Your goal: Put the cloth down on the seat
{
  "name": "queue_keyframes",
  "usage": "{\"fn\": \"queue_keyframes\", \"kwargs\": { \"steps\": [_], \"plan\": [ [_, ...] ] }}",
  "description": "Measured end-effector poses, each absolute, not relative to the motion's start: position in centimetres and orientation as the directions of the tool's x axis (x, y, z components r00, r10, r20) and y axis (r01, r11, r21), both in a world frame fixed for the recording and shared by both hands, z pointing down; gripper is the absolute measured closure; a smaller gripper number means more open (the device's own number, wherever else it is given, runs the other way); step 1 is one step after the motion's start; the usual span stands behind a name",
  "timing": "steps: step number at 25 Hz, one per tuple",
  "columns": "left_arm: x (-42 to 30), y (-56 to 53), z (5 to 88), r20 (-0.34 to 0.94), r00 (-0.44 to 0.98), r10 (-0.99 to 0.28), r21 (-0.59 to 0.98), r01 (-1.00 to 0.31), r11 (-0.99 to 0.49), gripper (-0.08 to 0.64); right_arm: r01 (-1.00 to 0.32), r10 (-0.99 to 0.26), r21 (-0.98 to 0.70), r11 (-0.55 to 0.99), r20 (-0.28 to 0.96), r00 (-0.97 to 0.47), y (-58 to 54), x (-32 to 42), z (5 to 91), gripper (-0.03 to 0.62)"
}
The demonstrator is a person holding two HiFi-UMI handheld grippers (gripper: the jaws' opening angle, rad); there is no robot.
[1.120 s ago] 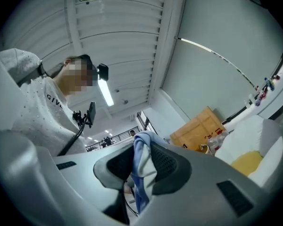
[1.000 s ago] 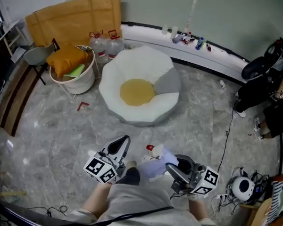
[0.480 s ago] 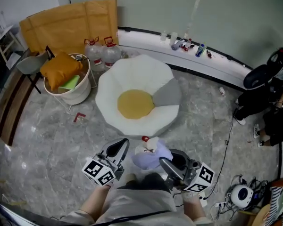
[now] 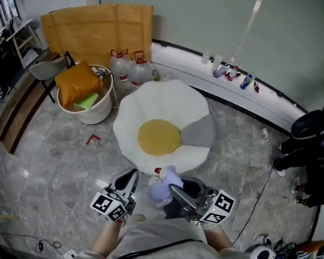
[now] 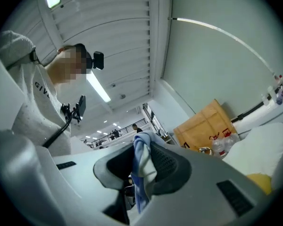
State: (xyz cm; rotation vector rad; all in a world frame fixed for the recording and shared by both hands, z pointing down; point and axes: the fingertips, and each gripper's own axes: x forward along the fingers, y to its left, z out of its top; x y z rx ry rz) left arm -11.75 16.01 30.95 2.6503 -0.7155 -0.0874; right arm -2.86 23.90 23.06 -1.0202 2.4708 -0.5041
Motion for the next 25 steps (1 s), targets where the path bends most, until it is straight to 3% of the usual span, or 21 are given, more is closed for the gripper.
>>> {"fn": "queue_keyframes", "kwargs": {
  "steps": [5, 12, 25],
  "plan": [
    [-9.3, 11.0, 30.8, 0.029, 0.778, -0.627, 0.370, -0.591, -0.717, 0.546, -0.593, -0.702, -0.420, 0.687, -0.172, -0.691, 18.6, 1.1, 23.8, 0.495],
    [-4.9, 7.9, 29.5, 0.022, 0.692, -0.722, 0.349, -0.682, -0.643, 0.546, -0.528, -0.640, -0.425, 0.735, -0.181, -0.746, 13.6, 7.2, 22.7, 0.495],
    [-1.0, 1.2, 29.7, 0.035, 0.643, -0.765, 0.333, -0.729, -0.598, 0.546, -0.442, -0.593, -0.426, 0.789, -0.344, -0.728, 1.9, 14.8, 16.3, 0.495]
  ]
}}
